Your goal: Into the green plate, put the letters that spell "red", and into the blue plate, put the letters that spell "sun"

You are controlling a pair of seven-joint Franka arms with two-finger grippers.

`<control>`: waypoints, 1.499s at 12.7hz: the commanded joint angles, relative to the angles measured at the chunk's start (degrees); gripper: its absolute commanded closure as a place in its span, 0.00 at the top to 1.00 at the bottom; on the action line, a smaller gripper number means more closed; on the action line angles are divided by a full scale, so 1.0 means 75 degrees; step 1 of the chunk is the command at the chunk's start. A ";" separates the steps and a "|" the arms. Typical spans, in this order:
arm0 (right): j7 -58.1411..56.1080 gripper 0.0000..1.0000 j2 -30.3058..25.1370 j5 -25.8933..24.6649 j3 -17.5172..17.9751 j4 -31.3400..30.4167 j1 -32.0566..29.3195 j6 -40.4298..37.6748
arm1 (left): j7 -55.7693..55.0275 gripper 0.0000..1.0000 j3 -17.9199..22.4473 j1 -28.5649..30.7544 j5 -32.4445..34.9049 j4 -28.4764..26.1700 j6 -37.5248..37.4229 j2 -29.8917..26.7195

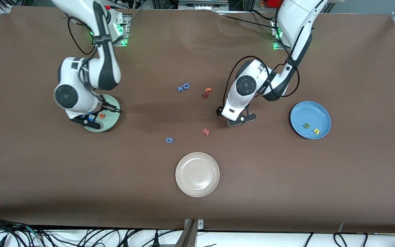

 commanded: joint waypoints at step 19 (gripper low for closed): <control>-0.1822 1.00 0.1580 0.1629 -0.0273 0.1730 -0.0324 -0.1859 | -0.0153 0.20 -0.0047 -0.0179 0.0271 0.0267 0.0267 0.0473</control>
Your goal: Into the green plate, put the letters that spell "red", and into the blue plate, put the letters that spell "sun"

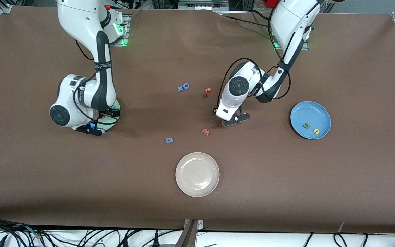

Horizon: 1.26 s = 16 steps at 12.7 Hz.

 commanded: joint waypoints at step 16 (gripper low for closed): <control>0.0966 1.00 -0.3225 -0.4060 0.3963 0.3267 -0.3044 -0.2877 | 1.0692 0.10 0.1599 0.3258 0.0285 -0.0423 -0.1548 -0.1363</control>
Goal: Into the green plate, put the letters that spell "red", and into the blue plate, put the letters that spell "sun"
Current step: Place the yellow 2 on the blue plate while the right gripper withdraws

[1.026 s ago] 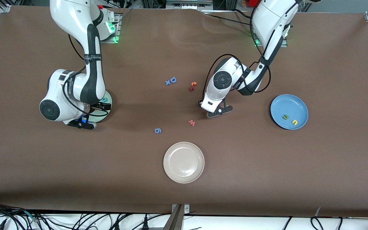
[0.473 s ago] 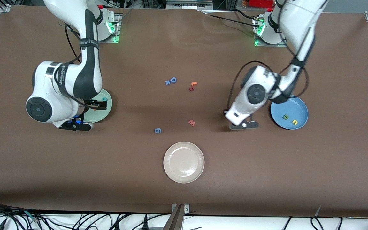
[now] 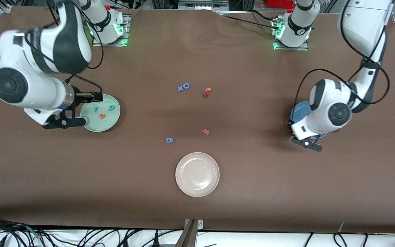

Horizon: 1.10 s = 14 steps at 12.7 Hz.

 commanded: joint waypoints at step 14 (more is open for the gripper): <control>-0.0264 1.00 -0.2802 -0.1113 0.3932 -0.1463 -0.4746 0.1004 | 0.1591 1.00 0.0318 0.0350 -0.0031 0.0157 -0.1262 -0.1205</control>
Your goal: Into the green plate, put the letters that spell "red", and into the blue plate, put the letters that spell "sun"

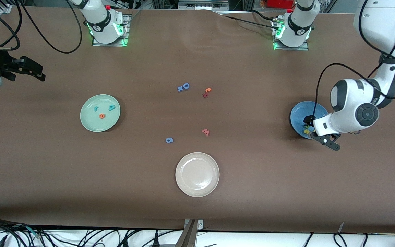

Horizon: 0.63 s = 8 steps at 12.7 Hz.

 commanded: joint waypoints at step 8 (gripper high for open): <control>-0.0168 1.00 0.0172 -0.0124 0.0169 0.0127 -0.0140 0.0077 | -0.0875 1.00 -0.0001 -0.0137 -0.0487 0.1776 -0.2063 -0.2290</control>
